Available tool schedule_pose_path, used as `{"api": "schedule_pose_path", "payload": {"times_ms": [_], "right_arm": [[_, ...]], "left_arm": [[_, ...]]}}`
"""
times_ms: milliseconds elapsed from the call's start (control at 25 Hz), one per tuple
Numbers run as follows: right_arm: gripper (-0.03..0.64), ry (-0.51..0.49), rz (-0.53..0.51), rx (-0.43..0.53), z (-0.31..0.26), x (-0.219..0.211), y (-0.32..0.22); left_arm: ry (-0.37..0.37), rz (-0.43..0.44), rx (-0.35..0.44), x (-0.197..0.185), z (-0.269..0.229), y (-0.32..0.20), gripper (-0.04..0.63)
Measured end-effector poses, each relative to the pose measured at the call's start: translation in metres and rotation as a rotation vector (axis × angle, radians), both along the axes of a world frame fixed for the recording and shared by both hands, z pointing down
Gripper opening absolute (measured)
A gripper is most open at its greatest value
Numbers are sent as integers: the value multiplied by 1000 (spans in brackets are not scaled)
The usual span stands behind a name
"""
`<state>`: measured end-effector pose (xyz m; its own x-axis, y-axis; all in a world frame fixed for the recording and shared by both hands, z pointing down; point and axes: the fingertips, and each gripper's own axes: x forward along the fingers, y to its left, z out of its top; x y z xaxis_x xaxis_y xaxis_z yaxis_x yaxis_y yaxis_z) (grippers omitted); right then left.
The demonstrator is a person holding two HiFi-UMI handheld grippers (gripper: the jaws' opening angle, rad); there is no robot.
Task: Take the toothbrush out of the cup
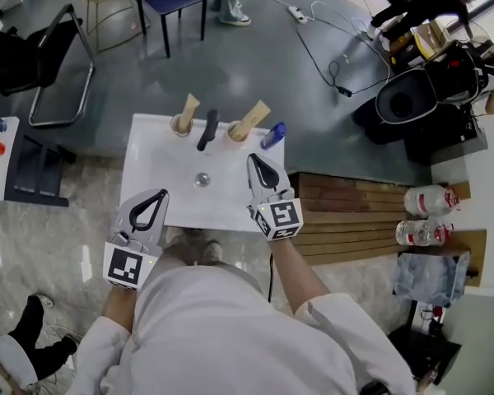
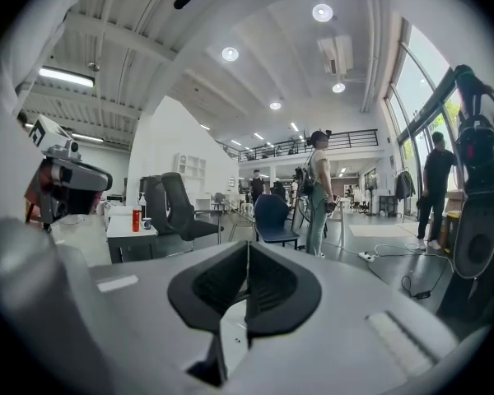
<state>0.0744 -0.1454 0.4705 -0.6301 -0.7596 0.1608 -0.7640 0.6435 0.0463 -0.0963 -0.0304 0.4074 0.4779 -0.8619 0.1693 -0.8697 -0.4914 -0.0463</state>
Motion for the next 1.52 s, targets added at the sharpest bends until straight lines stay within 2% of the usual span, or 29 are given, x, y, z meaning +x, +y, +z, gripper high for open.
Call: {"api": "schedule_pose_path", "payload": {"times_ms": [520,1520], "right_arm": [[12,40,32,-40,43,9,-51],[21,69,93,-153,118,17,-108]], "left_arm": [[-15,-49,-24,-12,0,4,6],[-43,-107,-91,-38,19,-1,6]]}}
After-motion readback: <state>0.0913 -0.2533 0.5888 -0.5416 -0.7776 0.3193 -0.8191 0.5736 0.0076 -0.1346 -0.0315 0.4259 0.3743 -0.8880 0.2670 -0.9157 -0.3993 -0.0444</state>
